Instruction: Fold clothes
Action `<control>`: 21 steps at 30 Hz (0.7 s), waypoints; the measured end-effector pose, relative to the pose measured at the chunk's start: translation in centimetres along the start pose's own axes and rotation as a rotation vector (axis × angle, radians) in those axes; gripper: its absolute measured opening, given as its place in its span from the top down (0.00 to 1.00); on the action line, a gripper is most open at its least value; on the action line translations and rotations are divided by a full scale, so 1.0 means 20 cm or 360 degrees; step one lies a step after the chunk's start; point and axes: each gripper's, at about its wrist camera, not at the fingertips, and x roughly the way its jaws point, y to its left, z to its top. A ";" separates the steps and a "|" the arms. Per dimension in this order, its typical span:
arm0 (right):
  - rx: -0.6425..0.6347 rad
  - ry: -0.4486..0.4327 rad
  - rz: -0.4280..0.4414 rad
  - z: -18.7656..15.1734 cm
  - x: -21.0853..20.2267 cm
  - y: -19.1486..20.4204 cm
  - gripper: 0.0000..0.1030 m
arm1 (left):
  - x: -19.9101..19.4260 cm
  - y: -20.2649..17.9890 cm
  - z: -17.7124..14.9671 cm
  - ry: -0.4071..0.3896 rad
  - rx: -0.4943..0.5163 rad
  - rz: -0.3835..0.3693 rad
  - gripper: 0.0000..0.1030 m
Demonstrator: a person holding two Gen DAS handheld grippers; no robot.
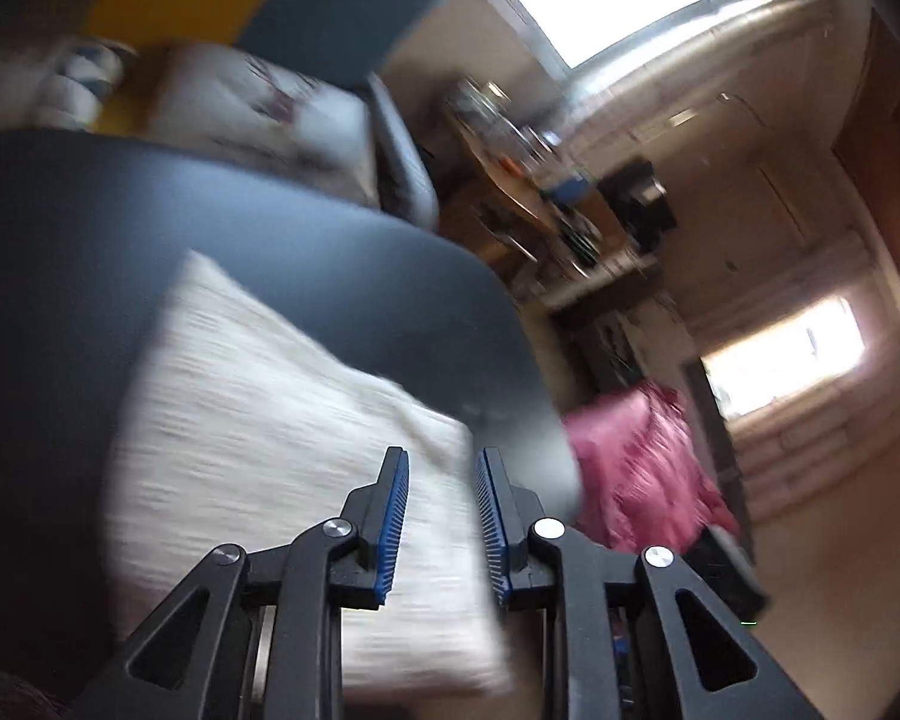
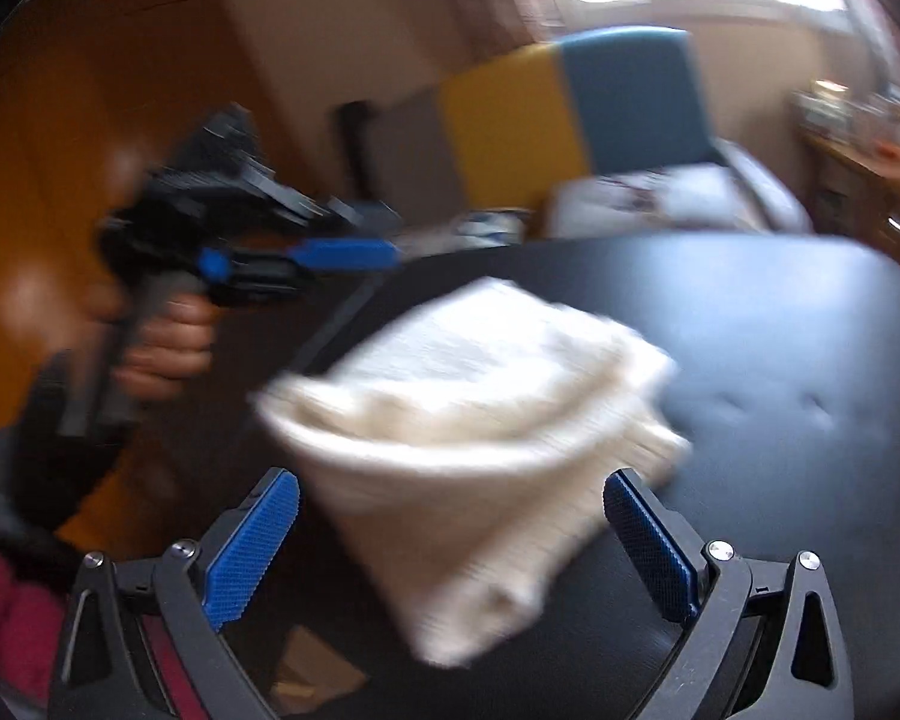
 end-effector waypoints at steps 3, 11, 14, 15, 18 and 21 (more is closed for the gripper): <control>-0.0045 0.0136 0.0161 0.08 0.13 0.15 0.00 | -0.10 0.17 -0.01 -0.0093 0.0056 0.0176 0.78; 0.0013 0.0447 0.0091 0.07 0.48 0.21 0.00 | 0.07 0.24 -0.18 -0.0008 0.0399 0.0328 0.78; 0.0024 0.0505 0.0113 0.04 0.53 0.21 0.00 | 0.14 0.21 -0.26 0.0006 0.0534 0.0355 0.78; 0.0031 0.0527 0.0122 0.02 0.54 0.20 0.00 | 0.14 0.21 -0.27 -0.0006 0.0561 0.0361 0.78; 0.0055 0.0581 0.0124 -0.05 0.54 0.20 0.00 | 0.13 0.20 -0.32 -0.0042 0.0594 0.0360 0.78; 0.0125 0.0608 0.0074 -0.15 0.55 0.14 0.00 | 0.15 0.18 -0.37 -0.0038 0.0668 0.0385 0.78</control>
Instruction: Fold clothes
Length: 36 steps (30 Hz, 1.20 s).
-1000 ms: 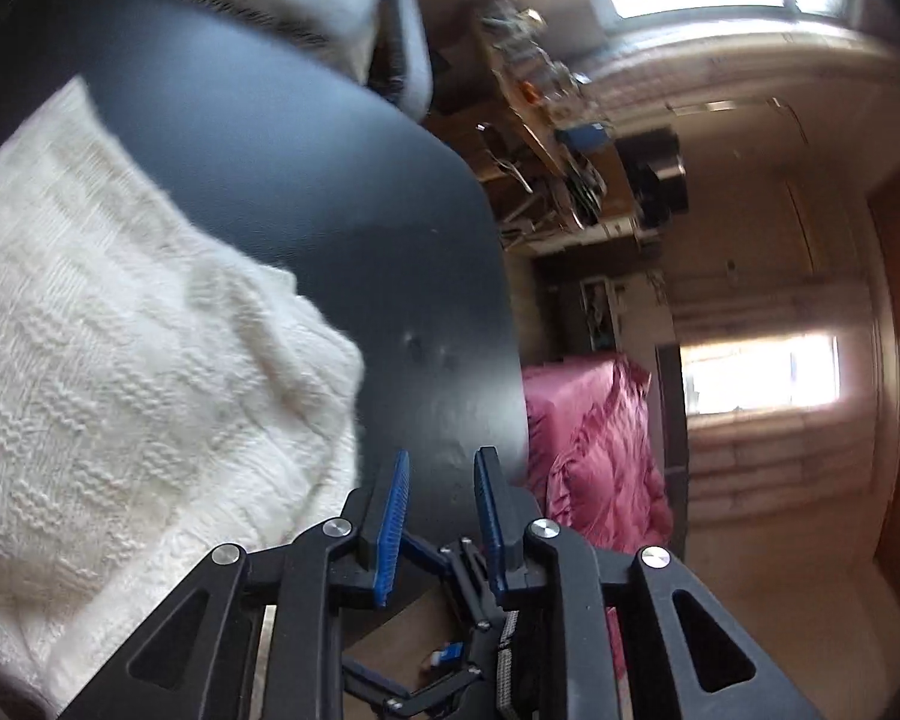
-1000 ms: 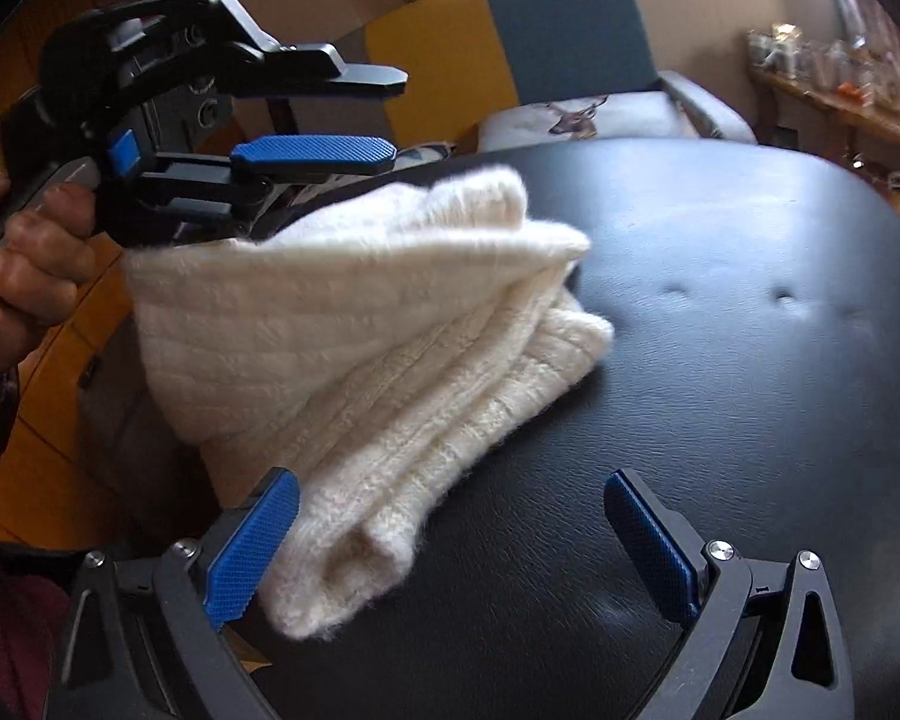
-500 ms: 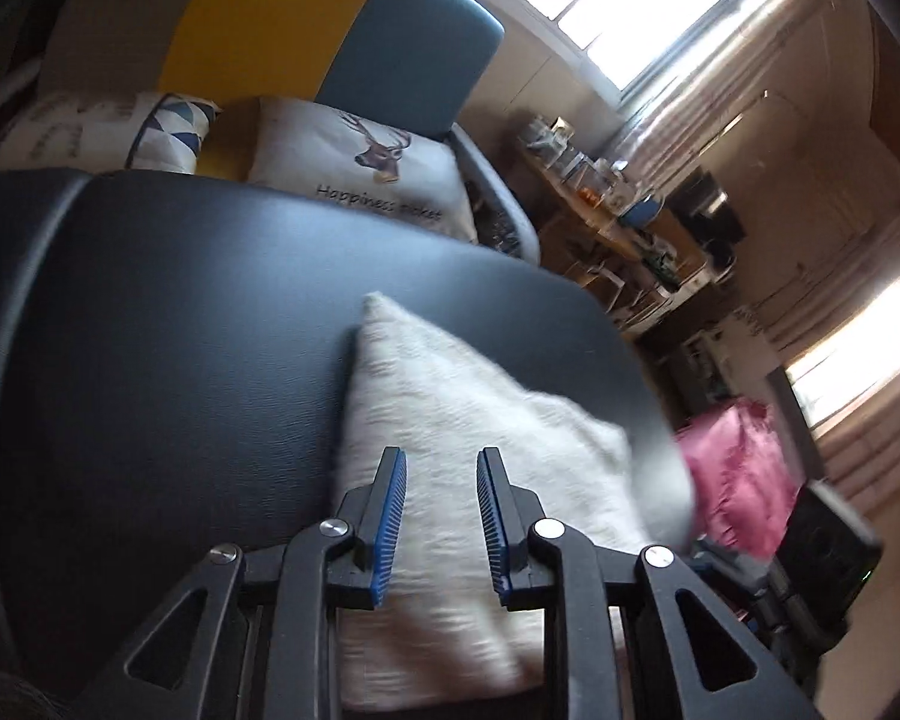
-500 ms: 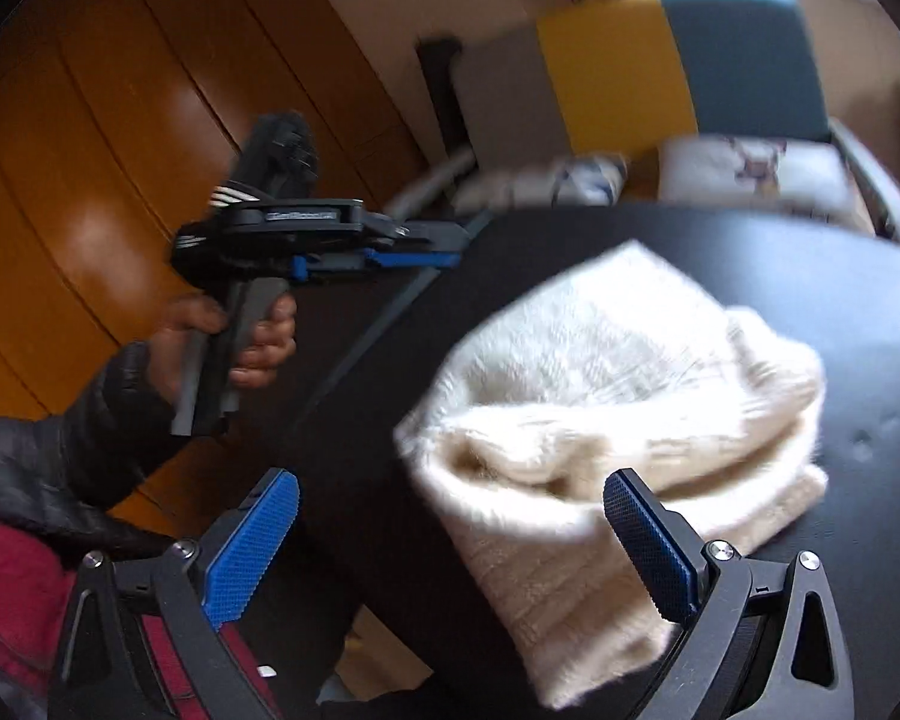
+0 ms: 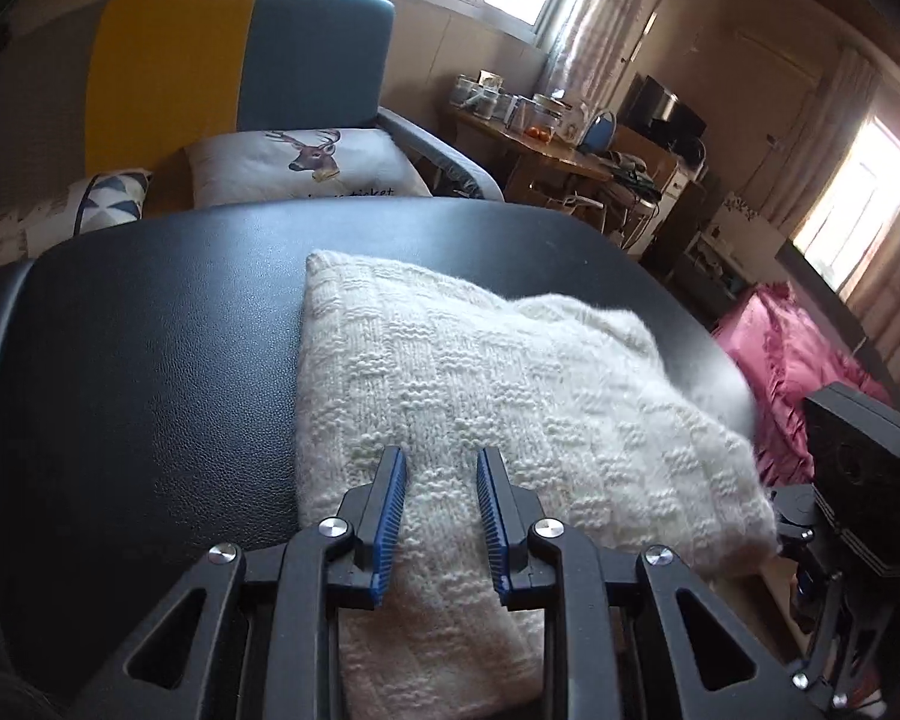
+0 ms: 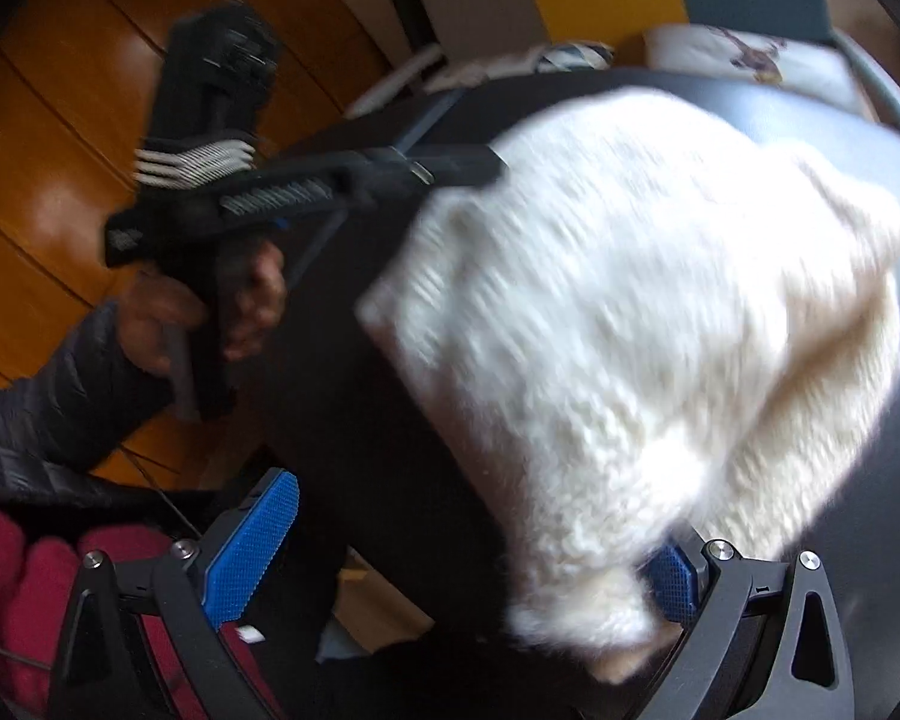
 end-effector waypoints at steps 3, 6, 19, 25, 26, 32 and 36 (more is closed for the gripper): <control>0.0087 -0.0118 0.0050 -0.10 -0.02 -0.07 0.00 | 0.02 -0.07 -0.06 0.0010 0.0106 0.0033 0.77; 0.0201 -0.0201 0.0092 -0.14 -0.11 -0.09 0.00 | -0.03 -0.10 -0.09 -0.0034 0.0126 -0.0008 0.77; 0.0798 -0.0784 0.0228 0.00 -0.37 -0.42 0.13 | -0.11 -0.18 -0.21 -0.0146 0.0233 -0.0060 0.77; 0.0976 -0.0741 0.0156 0.14 -0.28 -0.59 0.66 | -0.03 -0.28 -0.25 -0.0036 0.0417 -0.0202 0.77; 0.0968 -0.0750 0.0138 0.17 -0.29 -0.61 0.83 | 0.00 -0.30 -0.27 0.0024 0.0456 -0.0229 0.78; 0.0680 -0.0689 -0.0109 0.20 -0.36 -0.50 0.85 | 0.03 -0.35 -0.40 0.0165 0.0588 -0.0366 0.77; 0.0784 -0.0602 -0.0172 0.11 -0.29 -0.63 0.86 | -0.01 -0.38 -0.38 0.0246 0.0656 -0.0457 0.78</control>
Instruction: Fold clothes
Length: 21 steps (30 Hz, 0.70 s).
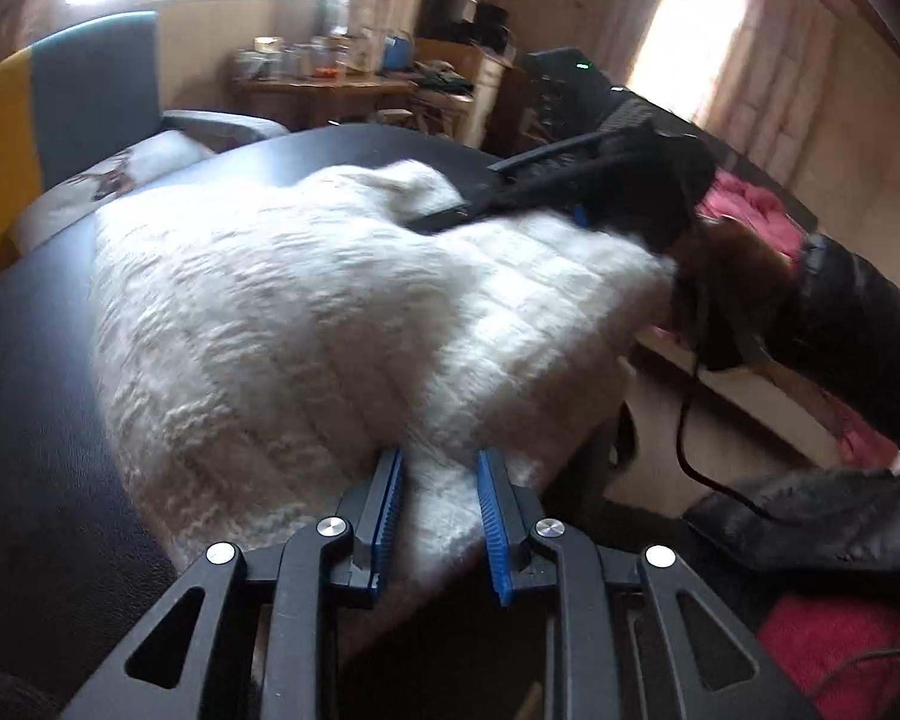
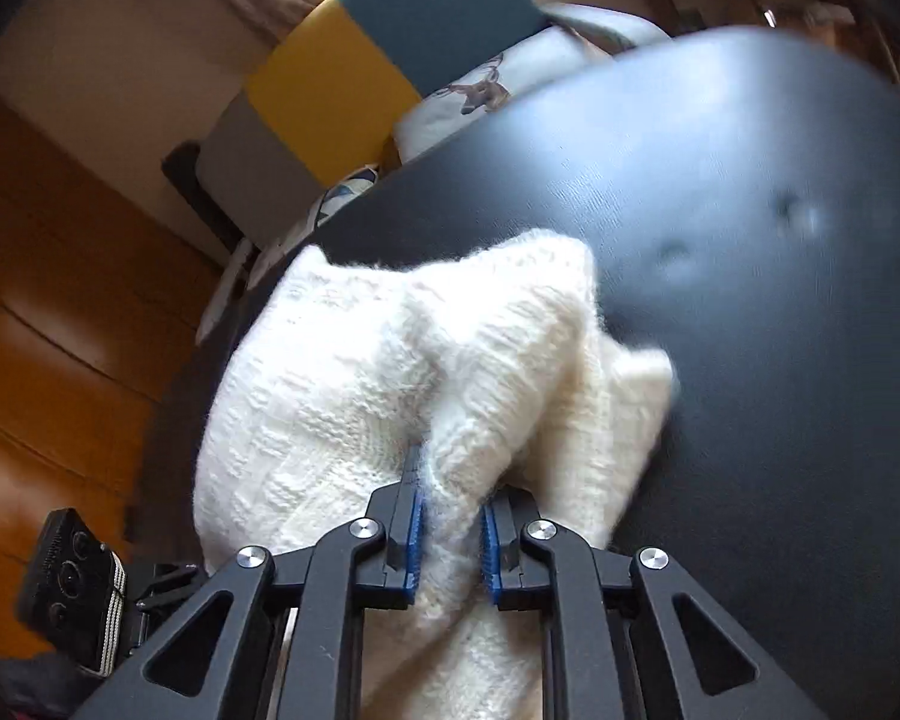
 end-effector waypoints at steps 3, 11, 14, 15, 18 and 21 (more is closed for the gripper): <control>0.0027 -0.0035 0.0041 -0.02 -0.06 -0.01 0.83 | -0.07 0.02 0.09 -0.0063 -0.0058 -0.0120 0.78; -0.0043 0.0051 0.0574 -0.20 -0.38 0.07 0.19 | -0.15 0.22 0.32 -0.0239 -0.0246 -0.0120 0.78; -0.0189 0.0168 0.0606 -0.27 -0.41 0.16 0.19 | -0.10 0.25 0.40 -0.0211 -0.0205 -0.0089 0.78; -0.0220 0.0196 0.0621 -0.28 -0.41 0.18 0.19 | -0.07 0.25 0.43 -0.0190 -0.0186 -0.0085 0.78; -0.0300 0.0305 0.0676 -0.31 -0.37 0.23 0.19 | 0.01 0.23 0.45 -0.0126 -0.0117 -0.0070 0.78; -0.0382 0.0541 0.0713 -0.32 -0.20 0.28 0.19 | 0.06 0.20 0.48 -0.0083 -0.0063 -0.0061 0.78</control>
